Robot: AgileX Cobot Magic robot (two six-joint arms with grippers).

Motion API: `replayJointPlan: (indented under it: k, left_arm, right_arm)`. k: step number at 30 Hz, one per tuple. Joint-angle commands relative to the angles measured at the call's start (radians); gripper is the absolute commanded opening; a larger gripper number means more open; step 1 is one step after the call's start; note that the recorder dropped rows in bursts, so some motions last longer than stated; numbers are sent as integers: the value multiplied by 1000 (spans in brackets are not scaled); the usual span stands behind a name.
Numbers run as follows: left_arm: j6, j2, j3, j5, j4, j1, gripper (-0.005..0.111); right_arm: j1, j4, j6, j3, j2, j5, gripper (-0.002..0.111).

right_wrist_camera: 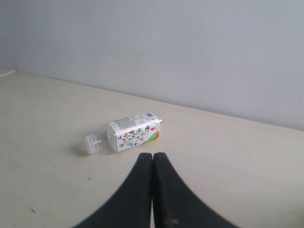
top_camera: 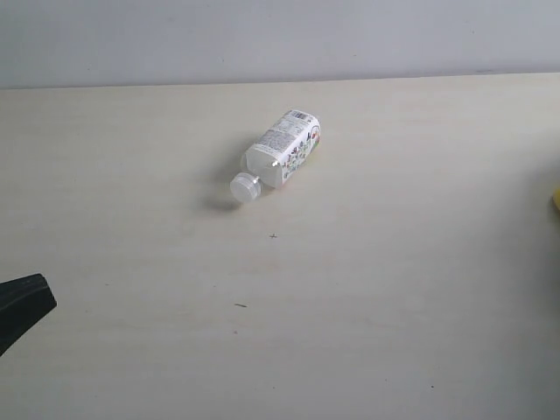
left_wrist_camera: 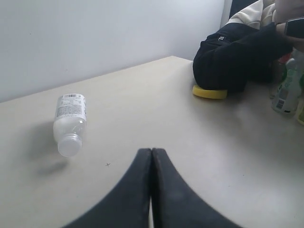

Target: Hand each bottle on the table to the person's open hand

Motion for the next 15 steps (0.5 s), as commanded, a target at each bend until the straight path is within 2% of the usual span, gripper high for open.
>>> replayJointPlan:
  k: [1,15]
  left_arm:
    - [9,-4,3,-11,-3,-6,0]
    - [9,-4,-24,-86,-3,-6,0]
  right_arm:
    - [-2,0,0,4,-4,-5,0]
    - [-2,0,0,4,-4,-5,0]
